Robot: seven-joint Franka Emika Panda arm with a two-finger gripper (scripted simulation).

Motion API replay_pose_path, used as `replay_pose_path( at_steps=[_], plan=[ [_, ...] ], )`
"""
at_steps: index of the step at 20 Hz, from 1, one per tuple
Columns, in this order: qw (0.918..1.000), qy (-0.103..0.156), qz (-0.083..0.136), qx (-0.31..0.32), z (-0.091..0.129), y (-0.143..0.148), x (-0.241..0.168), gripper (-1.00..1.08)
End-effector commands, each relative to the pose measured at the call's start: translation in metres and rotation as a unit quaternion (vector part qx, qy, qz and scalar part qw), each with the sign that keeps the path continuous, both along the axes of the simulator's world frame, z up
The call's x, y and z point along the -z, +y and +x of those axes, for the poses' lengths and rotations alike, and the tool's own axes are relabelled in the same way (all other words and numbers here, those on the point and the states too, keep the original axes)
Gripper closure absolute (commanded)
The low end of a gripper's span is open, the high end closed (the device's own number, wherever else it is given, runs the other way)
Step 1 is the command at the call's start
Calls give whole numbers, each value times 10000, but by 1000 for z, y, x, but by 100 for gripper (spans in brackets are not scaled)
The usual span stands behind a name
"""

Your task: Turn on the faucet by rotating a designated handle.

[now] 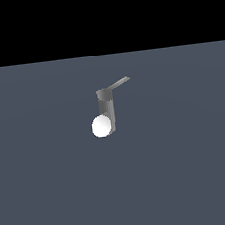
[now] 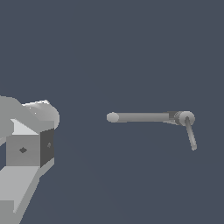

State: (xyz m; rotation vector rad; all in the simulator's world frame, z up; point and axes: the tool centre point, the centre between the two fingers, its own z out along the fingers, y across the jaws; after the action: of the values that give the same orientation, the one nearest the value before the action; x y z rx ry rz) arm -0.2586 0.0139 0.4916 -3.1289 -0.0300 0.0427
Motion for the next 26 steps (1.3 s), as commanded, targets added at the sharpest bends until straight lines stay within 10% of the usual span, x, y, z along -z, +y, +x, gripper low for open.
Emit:
replay_pose_path(
  at_steps=[1, 26],
  plan=[
    [10000, 0, 0, 0, 0, 0, 0, 108],
    [9830, -9, -17, 1836, 80, 37, 75, 108]
  ],
)
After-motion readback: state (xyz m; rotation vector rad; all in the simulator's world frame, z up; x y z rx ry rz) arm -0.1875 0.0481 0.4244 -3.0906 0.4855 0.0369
